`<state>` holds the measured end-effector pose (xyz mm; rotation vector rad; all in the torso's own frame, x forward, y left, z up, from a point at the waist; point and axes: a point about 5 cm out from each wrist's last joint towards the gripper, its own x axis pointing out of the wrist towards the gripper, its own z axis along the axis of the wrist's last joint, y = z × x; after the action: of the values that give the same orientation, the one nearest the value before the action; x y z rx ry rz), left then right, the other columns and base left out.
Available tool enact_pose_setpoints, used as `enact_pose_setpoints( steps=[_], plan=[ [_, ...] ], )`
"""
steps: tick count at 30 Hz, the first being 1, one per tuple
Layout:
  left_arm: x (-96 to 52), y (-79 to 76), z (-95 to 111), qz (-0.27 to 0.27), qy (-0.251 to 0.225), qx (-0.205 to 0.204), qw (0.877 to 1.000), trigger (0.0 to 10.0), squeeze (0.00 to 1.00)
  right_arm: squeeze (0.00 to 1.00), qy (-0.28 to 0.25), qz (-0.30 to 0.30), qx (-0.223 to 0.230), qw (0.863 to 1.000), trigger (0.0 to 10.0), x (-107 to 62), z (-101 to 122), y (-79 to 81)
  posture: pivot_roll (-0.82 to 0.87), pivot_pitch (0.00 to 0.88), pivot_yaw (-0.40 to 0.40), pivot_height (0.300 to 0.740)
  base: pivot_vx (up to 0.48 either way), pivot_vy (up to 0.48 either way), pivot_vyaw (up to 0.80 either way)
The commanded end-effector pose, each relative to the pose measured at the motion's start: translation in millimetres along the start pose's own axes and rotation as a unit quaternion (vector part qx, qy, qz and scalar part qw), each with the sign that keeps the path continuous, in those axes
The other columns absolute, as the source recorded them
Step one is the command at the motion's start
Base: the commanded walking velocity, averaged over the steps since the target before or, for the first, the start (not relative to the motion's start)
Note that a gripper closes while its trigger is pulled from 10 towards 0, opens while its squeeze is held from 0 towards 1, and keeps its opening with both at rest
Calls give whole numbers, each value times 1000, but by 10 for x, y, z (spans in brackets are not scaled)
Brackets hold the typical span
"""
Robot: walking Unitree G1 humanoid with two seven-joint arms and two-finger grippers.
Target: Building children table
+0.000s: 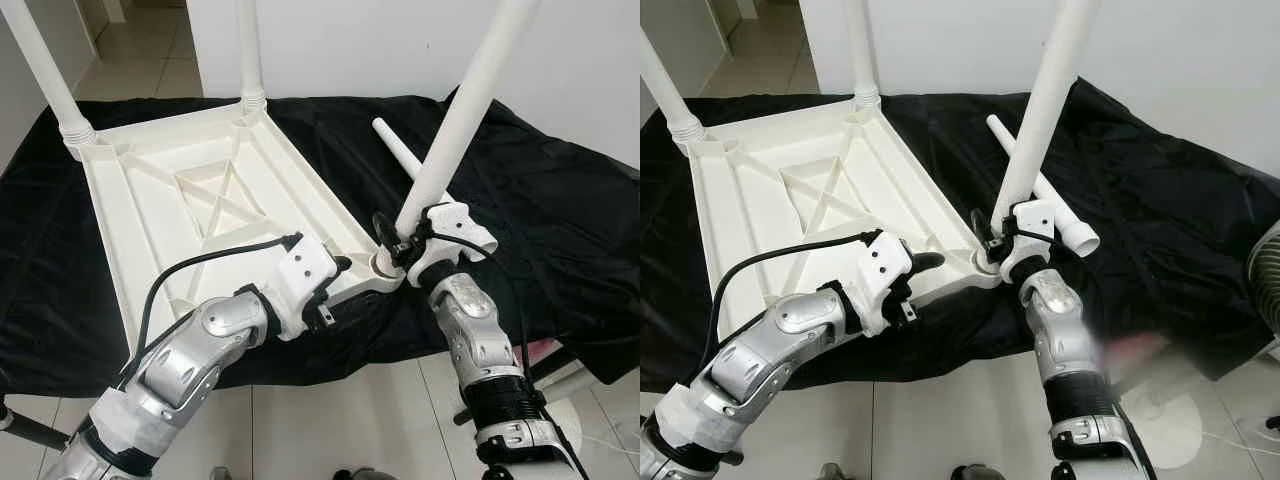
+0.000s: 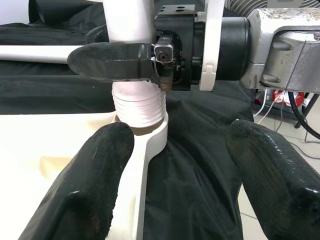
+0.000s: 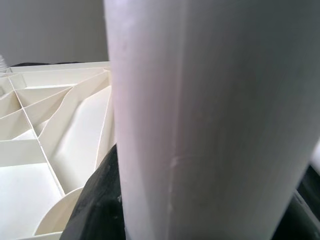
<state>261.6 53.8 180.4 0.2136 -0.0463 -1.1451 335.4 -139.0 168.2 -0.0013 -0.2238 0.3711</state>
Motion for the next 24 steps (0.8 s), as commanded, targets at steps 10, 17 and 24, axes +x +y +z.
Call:
enact_pose_setpoints(
  steps=[10,17,24],
  plan=[
    [8,-86,37,-52,2,9,999,10000,0,0,47,87,-69,993,10000,-121,-241,81,-33,109,-20,740,0,0,0],
    [-1,-75,45,-52,3,10,999,10000,0,0,63,128,-85,986,10000,-213,-314,98,-34,111,-15,740,0,0,0],
    [0,-73,55,-55,2,10,998,10000,0,0,71,153,-88,982,10000,-248,-357,95,-37,112,-7,740,0,0,0]
  ],
)
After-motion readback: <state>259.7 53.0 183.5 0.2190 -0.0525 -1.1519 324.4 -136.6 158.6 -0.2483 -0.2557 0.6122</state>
